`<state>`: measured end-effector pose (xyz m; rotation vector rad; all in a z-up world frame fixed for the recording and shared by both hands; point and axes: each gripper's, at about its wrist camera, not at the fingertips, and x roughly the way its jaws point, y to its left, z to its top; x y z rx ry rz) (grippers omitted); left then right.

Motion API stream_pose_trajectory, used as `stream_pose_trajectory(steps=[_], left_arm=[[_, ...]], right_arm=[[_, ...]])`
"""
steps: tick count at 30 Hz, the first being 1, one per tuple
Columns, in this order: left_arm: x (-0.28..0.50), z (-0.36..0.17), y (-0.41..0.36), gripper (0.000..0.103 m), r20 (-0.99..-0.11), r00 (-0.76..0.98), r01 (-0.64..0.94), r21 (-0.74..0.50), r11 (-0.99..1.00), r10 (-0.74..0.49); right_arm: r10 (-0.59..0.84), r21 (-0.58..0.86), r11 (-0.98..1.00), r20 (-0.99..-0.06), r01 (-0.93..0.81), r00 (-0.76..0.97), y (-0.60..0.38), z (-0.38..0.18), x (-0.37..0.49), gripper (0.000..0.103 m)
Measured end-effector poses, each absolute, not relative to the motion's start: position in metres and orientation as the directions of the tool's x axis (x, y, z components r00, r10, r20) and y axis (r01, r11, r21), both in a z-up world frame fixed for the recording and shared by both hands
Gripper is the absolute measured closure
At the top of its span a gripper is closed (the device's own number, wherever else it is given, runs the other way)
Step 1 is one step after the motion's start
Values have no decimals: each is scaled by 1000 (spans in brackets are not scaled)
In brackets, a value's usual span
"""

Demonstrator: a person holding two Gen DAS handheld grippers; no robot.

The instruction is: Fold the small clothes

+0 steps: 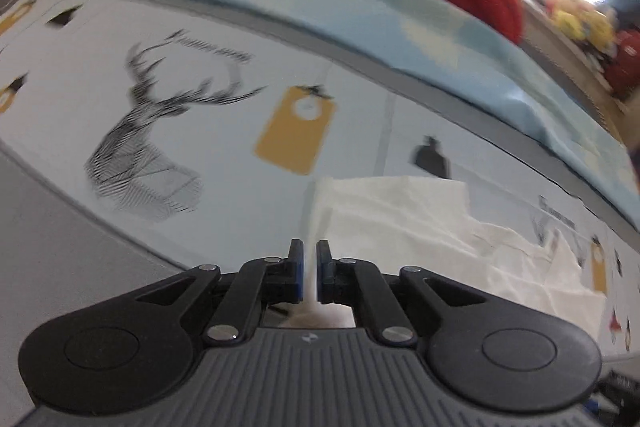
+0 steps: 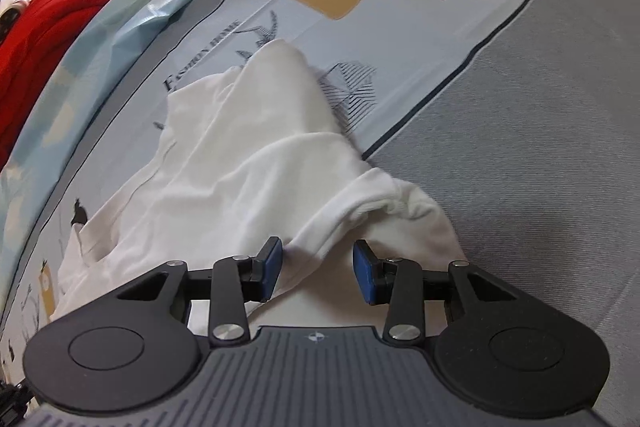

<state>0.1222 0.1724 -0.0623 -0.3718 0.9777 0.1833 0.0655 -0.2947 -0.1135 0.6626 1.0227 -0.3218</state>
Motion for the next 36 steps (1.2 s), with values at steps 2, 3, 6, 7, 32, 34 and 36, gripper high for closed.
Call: stream_pose_trajectory(steps=[2, 3, 6, 7, 32, 34, 36], left_arm=[[125, -65, 162, 76, -838, 544, -282, -235, 930, -47], [124, -69, 159, 74, -844, 533, -279, -240, 930, -57], [128, -84, 160, 74, -870, 487, -296, -247, 923, -77], [126, -90, 160, 74, -877, 473, -304, -245, 921, -78], [112, -96, 153, 101, -919, 394, -291, -105, 951, 19], [107, -85, 156, 101, -896, 444, -308, -150, 939, 2], [104, -71, 155, 98, -859, 512, -293, -202, 935, -25]], right_arm=[[17, 333, 764, -867, 552, 499, -297, -112, 65, 61], [-6, 320, 758, -868, 568, 497, -300, -112, 64, 61], [-41, 314, 720, -871, 619, 490, -311, -113, 59, 61], [-39, 322, 708, -871, 629, 490, -314, -114, 58, 61], [-56, 324, 615, -892, 719, 449, -332, -121, 41, 85], [-108, 305, 625, -878, 718, 467, -327, -109, 40, 78], [-184, 286, 657, -837, 698, 516, -319, -91, 37, 78]])
